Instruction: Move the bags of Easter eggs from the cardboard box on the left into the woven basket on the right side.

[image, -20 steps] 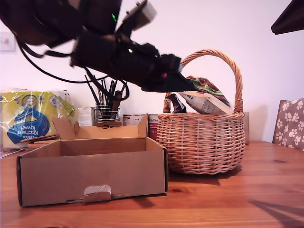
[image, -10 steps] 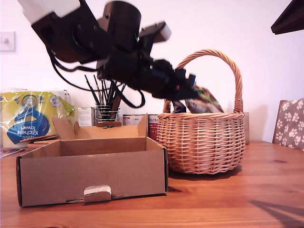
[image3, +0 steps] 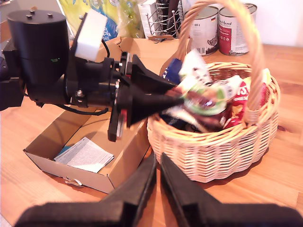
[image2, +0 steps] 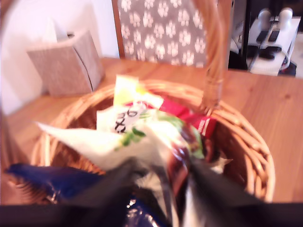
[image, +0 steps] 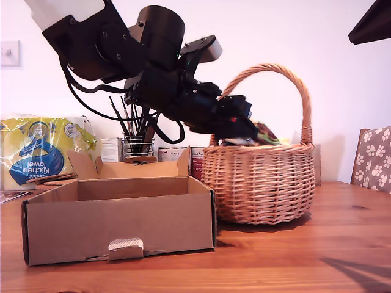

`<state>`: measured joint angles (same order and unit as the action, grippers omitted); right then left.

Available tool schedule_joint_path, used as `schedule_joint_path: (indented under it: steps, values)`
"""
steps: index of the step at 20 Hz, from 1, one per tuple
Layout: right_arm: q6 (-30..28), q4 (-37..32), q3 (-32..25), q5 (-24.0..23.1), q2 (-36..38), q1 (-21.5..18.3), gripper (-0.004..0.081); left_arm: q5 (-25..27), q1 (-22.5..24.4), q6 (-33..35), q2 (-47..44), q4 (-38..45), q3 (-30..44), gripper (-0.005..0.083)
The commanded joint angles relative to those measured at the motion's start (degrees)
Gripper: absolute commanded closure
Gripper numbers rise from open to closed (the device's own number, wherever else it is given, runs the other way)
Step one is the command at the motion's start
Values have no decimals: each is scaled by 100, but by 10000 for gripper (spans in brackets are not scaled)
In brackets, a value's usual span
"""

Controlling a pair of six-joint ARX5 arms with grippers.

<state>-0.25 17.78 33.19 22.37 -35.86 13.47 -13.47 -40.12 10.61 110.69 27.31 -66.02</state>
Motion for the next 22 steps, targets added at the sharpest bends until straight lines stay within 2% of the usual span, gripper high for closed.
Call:
schedule_joint_path:
  steps: [1, 5, 7, 9, 11, 12, 16, 22]
  values:
    - [22, -31, -120, 4, 7, -31, 772, 52, -17, -2, -278, -125, -11, -1]
    - [22, -35, -120, 2, 4, -31, 772, 50, -17, 37, -1034, -946, -11, 9]
    - [17, -35, -120, -22, 2, -35, 772, 55, -17, 33, -1456, -1556, -11, 104]
    - [-2, -35, -120, -173, 2, -37, 773, 50, -17, 35, -1834, -2146, -11, 350]
    - [-116, -52, -120, -295, 2, -37, 780, 55, -11, 37, -2144, -2776, -11, 715]
    - [-175, -79, -120, -367, 2, -37, 780, 66, 11, 37, -2271, -3056, -9, 800]
    - [-221, -299, -122, -479, 2, -42, 780, 269, 188, -42, -2643, -3589, 170, 794]
    - [-201, -496, -127, -474, 15, -35, 780, 483, 575, -455, -3657, -2949, 1458, 794]
